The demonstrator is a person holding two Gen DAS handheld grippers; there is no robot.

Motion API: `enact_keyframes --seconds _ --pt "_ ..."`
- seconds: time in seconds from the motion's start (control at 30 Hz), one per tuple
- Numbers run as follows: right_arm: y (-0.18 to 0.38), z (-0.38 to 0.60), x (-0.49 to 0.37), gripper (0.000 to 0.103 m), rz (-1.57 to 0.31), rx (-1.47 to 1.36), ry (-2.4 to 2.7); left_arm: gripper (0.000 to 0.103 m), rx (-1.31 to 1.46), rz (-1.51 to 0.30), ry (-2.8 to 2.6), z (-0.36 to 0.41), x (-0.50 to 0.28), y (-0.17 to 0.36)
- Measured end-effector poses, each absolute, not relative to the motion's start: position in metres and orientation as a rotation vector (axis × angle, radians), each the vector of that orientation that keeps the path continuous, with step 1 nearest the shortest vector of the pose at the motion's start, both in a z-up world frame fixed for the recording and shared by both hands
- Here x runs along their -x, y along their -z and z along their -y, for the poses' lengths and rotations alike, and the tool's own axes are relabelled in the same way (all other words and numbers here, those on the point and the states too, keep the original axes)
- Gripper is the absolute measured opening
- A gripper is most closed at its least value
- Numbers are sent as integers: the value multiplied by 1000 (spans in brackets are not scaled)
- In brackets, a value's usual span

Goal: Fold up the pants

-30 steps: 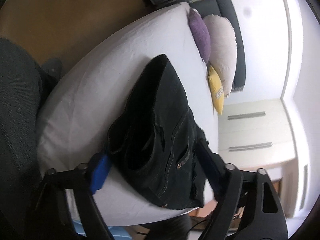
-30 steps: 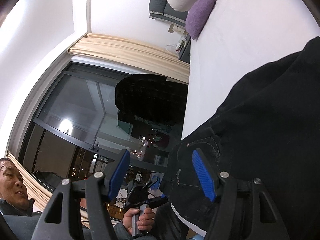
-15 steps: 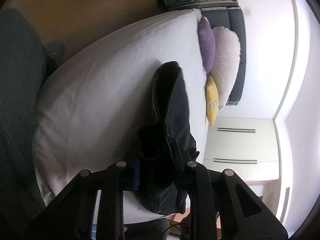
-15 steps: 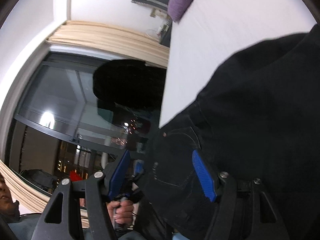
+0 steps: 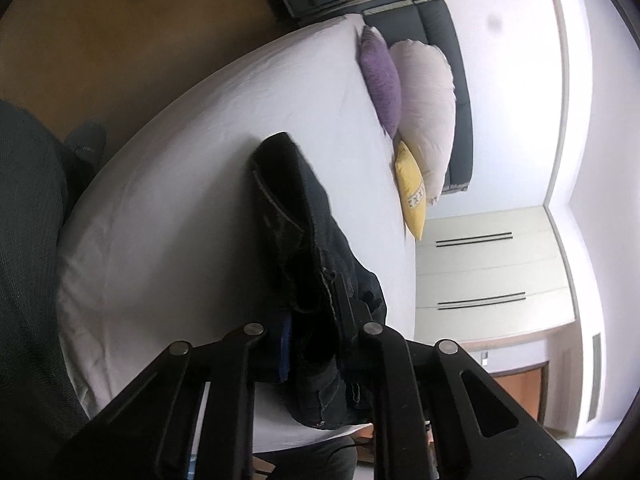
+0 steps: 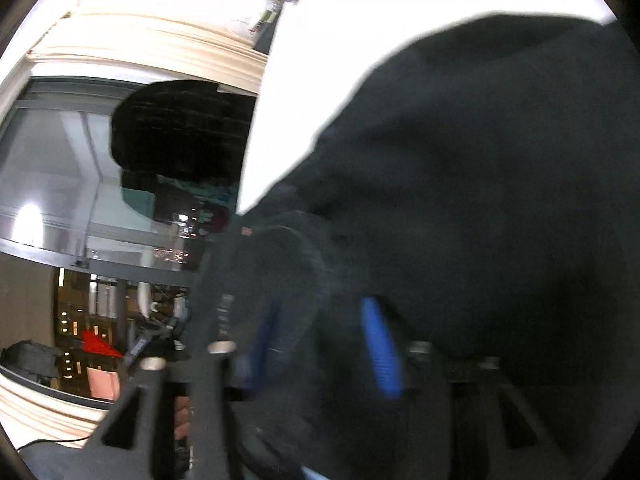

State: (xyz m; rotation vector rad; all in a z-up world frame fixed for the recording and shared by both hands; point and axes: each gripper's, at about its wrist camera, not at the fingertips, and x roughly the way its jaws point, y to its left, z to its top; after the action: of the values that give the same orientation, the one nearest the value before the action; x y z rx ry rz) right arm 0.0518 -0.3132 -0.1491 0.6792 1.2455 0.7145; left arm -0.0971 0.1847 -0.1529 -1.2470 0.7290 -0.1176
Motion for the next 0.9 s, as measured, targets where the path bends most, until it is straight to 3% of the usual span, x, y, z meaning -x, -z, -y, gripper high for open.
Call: enact_keyframes --seconds 0.1,0.27,0.4,0.47,0.73,0.9 --pt "149 308 -54 68 -1254 -639 -711 12 1231 -727 126 -184 93 144" --pt "162 318 -53 54 -1217 -678 -722 10 1155 -730 147 -174 86 121" --pt "150 324 -50 69 -1187 -752 -716 9 1054 -731 183 -154 74 92" --pt "141 332 -49 71 -1145 -777 -719 9 1002 -726 216 -138 63 72" --pt "142 379 -48 71 -1126 -909 -676 9 668 -752 466 4 -3 -2" --pt "119 417 -47 73 -1031 -961 -692 9 516 -893 630 119 -30 30"
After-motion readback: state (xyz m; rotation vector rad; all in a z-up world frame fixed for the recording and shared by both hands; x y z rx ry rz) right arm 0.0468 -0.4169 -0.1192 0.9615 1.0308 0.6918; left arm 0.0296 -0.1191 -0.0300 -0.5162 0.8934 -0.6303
